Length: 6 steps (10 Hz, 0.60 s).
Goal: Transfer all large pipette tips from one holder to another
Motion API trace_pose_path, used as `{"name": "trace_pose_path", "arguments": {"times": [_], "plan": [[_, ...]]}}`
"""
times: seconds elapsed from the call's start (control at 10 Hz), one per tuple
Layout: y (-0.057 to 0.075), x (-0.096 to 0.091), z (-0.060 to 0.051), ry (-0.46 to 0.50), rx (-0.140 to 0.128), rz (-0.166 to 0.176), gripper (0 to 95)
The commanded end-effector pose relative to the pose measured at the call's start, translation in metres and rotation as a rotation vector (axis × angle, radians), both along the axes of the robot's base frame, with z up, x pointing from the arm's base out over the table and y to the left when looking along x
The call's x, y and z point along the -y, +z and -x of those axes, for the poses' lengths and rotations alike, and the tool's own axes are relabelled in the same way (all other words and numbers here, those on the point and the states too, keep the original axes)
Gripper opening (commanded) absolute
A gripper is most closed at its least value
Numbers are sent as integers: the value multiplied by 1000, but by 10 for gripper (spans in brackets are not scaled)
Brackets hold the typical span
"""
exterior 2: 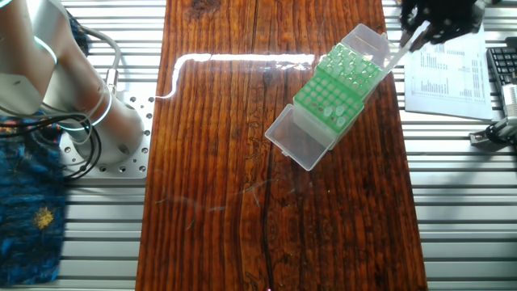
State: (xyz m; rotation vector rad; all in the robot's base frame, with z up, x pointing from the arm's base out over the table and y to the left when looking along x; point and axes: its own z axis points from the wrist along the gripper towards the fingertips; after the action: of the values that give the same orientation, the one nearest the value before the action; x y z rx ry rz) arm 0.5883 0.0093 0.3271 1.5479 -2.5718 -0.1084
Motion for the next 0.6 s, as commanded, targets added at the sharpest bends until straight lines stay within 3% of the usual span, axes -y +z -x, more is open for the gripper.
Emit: {"name": "trace_pose_path", "arguments": {"times": [0.1,0.6], "plan": [[-5,4,9,-4,14,5,0],[-18,5,16,-7,24,16,0]]}}
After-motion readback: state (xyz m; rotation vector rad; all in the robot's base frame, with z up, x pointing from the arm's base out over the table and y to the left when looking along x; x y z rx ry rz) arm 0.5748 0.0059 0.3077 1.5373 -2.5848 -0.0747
